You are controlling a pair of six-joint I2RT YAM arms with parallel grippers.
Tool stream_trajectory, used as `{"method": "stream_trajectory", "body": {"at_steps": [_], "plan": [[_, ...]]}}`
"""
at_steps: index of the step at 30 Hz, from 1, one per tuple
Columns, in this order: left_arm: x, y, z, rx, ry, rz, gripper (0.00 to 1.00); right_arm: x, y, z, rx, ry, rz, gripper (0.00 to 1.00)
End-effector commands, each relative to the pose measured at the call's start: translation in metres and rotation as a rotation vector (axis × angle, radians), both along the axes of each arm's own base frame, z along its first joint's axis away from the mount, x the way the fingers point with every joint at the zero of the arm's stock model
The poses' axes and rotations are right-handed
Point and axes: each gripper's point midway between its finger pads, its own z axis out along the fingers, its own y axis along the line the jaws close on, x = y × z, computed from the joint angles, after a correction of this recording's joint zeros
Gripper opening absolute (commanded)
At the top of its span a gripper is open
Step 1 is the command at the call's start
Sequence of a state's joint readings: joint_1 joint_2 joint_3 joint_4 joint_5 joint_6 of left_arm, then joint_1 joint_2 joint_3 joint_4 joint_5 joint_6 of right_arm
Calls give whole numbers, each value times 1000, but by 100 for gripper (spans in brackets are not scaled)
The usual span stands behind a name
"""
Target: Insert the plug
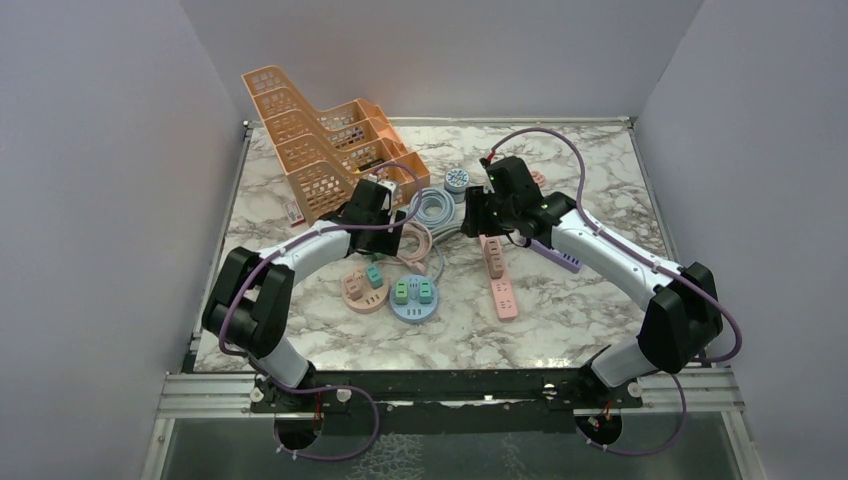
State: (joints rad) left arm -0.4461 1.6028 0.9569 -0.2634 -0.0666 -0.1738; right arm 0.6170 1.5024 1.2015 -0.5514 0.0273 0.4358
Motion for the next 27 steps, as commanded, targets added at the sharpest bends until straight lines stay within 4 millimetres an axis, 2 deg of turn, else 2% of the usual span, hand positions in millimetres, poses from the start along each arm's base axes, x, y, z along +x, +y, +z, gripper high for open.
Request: {"method": "stream_trajectory", "body": {"at_steps": [1, 5, 10, 20, 25, 27], "plan": [[-7, 9, 2, -25, 13, 127, 79, 4, 7, 8, 39, -17, 5, 51], [-9, 10, -6, -32, 41, 171, 71, 1, 6, 6, 42, -9, 3, 50], [-12, 22, -16, 35, 65, 204, 63, -1, 4, 6, 42, -7, -6, 49], [-16, 17, -33, 37, 126, 182, 65, -5, 0, 3, 39, 0, -20, 49], [-11, 18, -34, 61, 113, 158, 66, -6, -1, 3, 39, 0, -20, 48], [-8, 18, -32, 66, 98, 150, 63, -6, -1, 3, 38, -1, -20, 48]]}}
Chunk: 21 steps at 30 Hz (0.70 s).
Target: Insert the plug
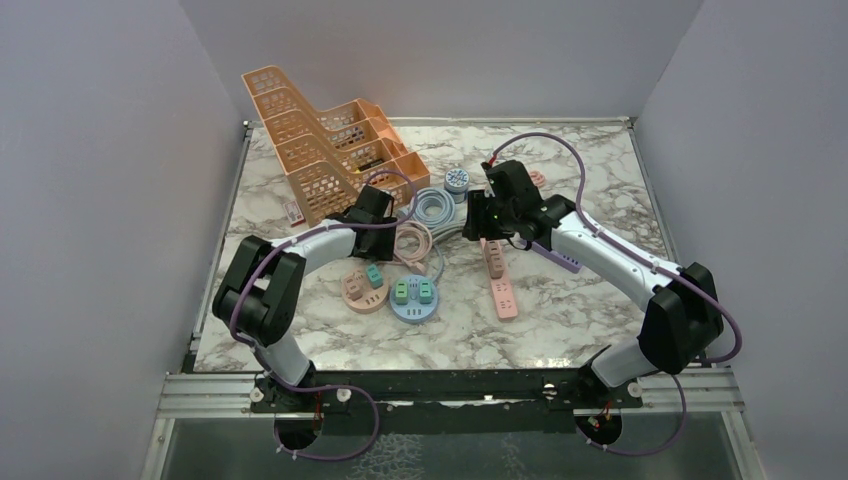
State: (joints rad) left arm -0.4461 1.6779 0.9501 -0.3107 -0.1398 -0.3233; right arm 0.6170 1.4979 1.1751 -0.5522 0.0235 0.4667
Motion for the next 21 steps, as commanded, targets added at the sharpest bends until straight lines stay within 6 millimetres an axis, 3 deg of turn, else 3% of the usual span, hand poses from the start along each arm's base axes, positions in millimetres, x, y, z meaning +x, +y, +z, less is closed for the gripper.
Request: {"method": "stream_trajectory", "body": {"at_steps": [1, 12, 21], "plan": [[7, 4, 2, 38, -17, -24, 61, 0, 1, 12, 31, -34, -1, 48], [24, -2, 35, 35, -127, -118, 44, 0, 2, 12, 34, -30, -1, 48], [23, -24, 75, -84, -206, -214, 44, 1, 5, 15, 58, -30, -12, 48]]}}
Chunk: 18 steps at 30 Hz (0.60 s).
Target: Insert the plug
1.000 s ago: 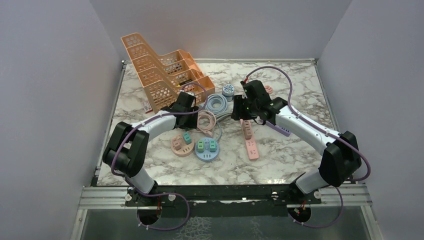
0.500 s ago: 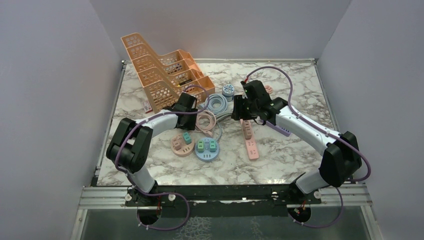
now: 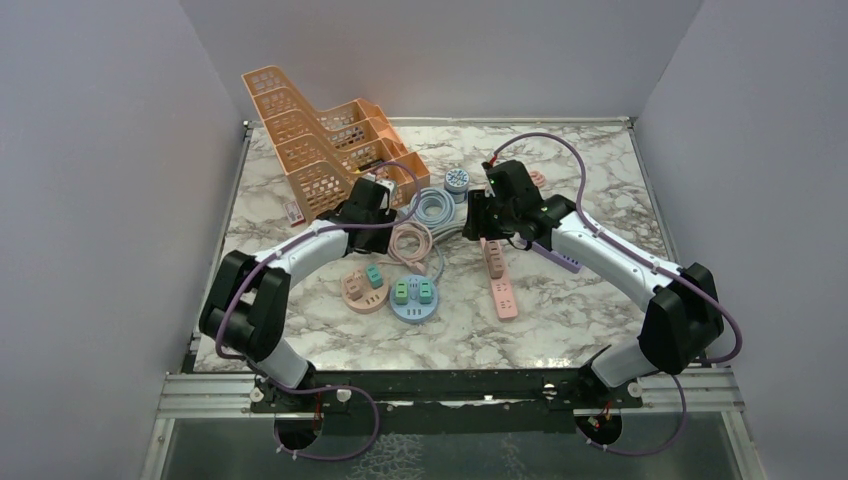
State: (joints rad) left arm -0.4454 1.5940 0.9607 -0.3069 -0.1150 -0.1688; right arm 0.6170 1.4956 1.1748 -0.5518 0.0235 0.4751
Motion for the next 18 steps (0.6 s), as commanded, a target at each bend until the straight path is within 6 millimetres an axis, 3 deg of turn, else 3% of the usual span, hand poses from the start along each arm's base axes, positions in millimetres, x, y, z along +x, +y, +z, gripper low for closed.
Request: {"method": "stream_trajectory", "body": {"at_steps": [1, 6, 12, 15, 18], "plan": [[12, -27, 49, -136, -111, -97, 44, 0, 6, 15, 62, -28, -1, 48], [-3, -56, 81, -303, -160, -230, 43, -6, 27, 29, 160, -9, 77, 48], [-34, -97, 120, -559, -251, -427, 43, -27, 69, 53, 355, 38, 292, 52], [-49, -109, 129, -644, -303, -502, 43, -27, 78, 59, 417, 66, 320, 54], [-58, -109, 131, -650, -364, -547, 42, -26, 83, 70, 493, 73, 339, 55]]}}
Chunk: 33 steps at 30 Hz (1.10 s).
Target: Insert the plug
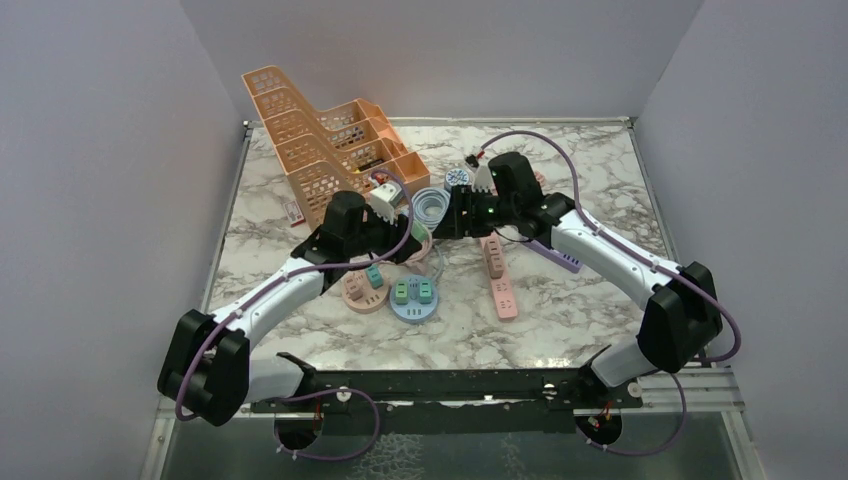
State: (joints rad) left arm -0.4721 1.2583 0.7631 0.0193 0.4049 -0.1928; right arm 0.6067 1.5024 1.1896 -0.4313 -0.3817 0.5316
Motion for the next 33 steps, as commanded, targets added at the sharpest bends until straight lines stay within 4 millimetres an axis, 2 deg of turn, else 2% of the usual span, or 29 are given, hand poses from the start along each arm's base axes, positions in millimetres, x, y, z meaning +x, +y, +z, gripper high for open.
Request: {"method": "stream_trajectory", "body": {"at_steps": [1, 5, 11, 15, 21, 25, 27, 29, 33], "plan": [[-16, -19, 33, -129, -159, -139, 42, 0, 26, 38, 196, -7, 104, 55], [-24, -19, 39, -138, -213, -185, 42, -10, 38, 40, 255, 40, 198, 55], [-30, -26, 43, -140, -237, -237, 41, -16, 42, 21, 245, 133, 237, 55], [-35, -31, 43, -136, -248, -267, 41, -18, 43, 16, 245, 155, 241, 53], [-39, -35, 44, -127, -270, -298, 41, -21, 41, 4, 224, 198, 243, 40], [-38, -36, 43, -115, -276, -289, 41, -24, 40, 1, 215, 205, 251, 17], [-33, -33, 43, -105, -260, -254, 51, -22, 37, 3, 204, 175, 239, 7], [-26, -28, 41, -84, -238, -190, 63, -13, 29, 2, 160, 113, 182, 1], [-13, -11, 38, -41, -210, -45, 76, 13, -3, 5, 12, -89, 16, 1]]}}
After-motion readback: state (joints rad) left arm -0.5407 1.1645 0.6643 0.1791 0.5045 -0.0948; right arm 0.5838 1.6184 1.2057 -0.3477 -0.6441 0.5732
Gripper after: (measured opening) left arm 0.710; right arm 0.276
